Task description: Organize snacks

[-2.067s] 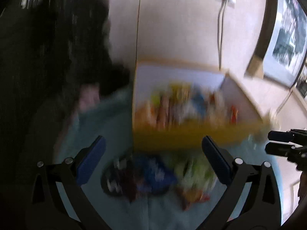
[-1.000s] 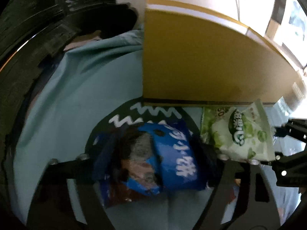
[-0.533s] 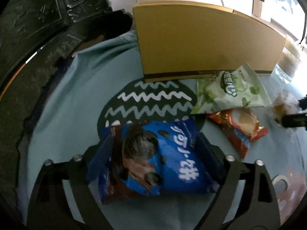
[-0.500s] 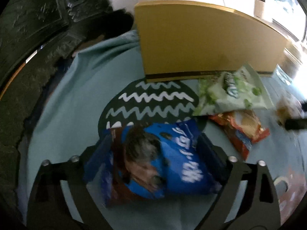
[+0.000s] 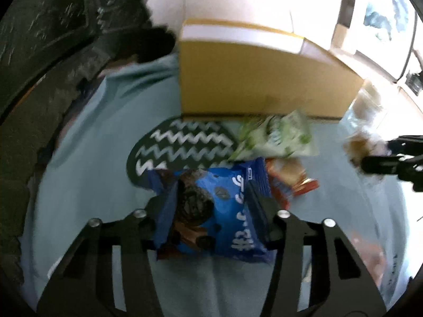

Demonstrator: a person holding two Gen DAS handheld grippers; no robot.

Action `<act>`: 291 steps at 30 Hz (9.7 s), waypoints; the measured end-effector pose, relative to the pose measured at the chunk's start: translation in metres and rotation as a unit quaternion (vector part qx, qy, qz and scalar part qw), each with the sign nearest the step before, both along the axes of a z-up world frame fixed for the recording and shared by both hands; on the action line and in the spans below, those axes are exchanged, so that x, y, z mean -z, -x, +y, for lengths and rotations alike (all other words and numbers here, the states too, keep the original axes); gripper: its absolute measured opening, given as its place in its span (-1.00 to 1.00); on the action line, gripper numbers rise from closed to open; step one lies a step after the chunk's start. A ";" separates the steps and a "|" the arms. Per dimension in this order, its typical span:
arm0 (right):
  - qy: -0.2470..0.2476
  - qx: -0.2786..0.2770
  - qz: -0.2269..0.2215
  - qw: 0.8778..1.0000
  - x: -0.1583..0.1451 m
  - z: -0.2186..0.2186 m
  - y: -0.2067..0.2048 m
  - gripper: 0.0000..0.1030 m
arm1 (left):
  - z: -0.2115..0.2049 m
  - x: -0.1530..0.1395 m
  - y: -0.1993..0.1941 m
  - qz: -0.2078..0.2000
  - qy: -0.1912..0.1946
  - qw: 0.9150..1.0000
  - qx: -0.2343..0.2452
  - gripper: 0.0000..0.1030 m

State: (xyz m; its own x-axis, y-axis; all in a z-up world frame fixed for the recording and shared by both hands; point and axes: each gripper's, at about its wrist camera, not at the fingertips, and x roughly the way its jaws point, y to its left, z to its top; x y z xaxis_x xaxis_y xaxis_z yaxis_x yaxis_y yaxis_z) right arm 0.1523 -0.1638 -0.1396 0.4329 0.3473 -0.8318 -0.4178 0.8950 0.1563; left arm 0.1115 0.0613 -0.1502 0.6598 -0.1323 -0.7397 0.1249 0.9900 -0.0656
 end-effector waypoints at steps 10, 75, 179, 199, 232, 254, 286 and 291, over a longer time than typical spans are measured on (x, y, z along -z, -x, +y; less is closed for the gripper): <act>-0.001 -0.006 0.001 1.000 -0.008 -0.004 0.010 0.09 | -0.002 0.005 0.002 -0.001 -0.009 1.000 -0.009 0.70; -0.043 0.061 -0.179 0.981 -0.234 -0.052 -0.122 0.10 | -0.059 -0.239 -0.155 -0.188 0.043 0.981 0.031 0.05; 0.068 -0.014 0.022 0.997 0.062 0.024 -0.025 -0.13 | -0.096 0.057 -0.109 0.055 -0.017 0.998 0.037 0.90; 0.054 0.005 0.017 0.998 0.060 0.001 -0.016 -0.13 | -0.093 0.038 -0.053 0.029 0.030 0.996 0.078 -0.45; 0.012 0.020 -0.013 1.000 0.018 -0.031 0.040 -0.13 | -0.064 0.048 -0.004 0.064 0.018 0.997 0.028 0.07; -0.022 -0.003 -0.064 0.998 -0.033 -0.023 0.036 -0.13 | -0.058 -0.057 0.003 -0.037 0.047 0.995 0.085 -0.62; -0.033 0.095 -0.149 0.984 -0.177 -0.046 -0.113 0.27 | -0.052 -0.185 -0.159 -0.097 -0.023 0.995 -0.023 0.96; -0.033 0.098 -0.152 0.983 -0.187 -0.042 -0.076 0.27 | -0.050 -0.203 -0.122 -0.100 -0.014 0.994 -0.047 0.96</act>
State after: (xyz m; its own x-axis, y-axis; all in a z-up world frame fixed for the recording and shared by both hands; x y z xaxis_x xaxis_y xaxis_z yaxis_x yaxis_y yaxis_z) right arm 0.2284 -0.2060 0.0479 0.7214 0.2824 -0.6323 -0.2754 0.9548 0.1121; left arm 0.2335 0.0111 0.0528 0.8019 -0.0439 -0.5958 0.0394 0.9990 -0.0206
